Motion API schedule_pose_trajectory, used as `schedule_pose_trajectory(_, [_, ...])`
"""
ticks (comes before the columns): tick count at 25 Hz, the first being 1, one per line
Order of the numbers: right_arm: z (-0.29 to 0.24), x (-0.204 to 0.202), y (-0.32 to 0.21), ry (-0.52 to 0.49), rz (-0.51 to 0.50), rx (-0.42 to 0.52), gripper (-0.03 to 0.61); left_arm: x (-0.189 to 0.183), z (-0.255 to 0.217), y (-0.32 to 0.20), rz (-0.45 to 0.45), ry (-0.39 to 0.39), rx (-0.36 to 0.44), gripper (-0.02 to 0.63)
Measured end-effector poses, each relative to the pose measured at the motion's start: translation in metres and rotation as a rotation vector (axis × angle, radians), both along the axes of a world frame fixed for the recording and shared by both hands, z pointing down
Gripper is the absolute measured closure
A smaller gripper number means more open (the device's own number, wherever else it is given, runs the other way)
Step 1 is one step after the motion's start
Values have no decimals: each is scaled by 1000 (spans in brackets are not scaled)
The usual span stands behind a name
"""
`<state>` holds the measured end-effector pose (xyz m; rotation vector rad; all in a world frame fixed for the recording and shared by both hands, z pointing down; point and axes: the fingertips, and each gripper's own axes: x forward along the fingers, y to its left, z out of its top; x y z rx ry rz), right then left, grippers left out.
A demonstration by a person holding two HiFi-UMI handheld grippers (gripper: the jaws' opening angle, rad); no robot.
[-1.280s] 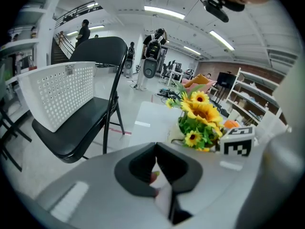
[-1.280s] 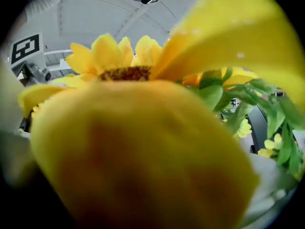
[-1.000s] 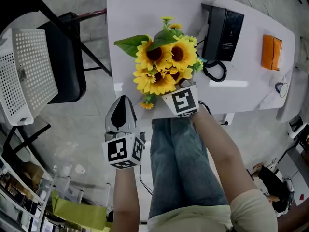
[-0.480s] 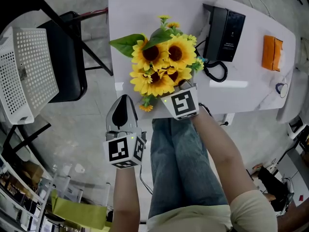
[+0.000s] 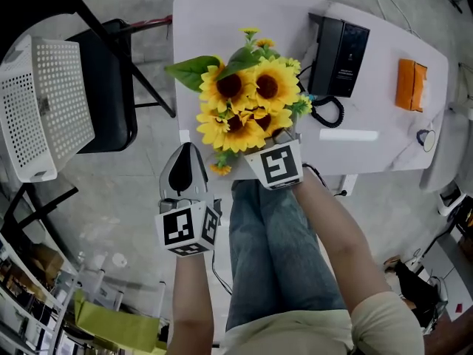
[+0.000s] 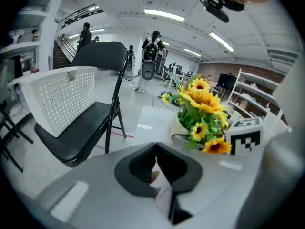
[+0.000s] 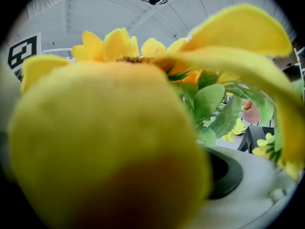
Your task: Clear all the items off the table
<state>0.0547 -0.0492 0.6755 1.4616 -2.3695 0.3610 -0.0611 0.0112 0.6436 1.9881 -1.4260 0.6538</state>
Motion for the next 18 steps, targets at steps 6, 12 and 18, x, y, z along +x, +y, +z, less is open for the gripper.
schedule_pose_trajectory(6, [-25, 0, 2, 17, -28, 10, 13, -2, -19, -2, -35, 11, 27, 604])
schedule_pose_trajectory(12, [-56, -1, 6, 11, -49, 18, 14, -5, -44, -4, -76, 14, 56, 604])
schedule_pose_trajectory(18, [-97, 0, 5, -2, -73, 38, 14, -7, -78, -5, -118, 11, 86, 604])
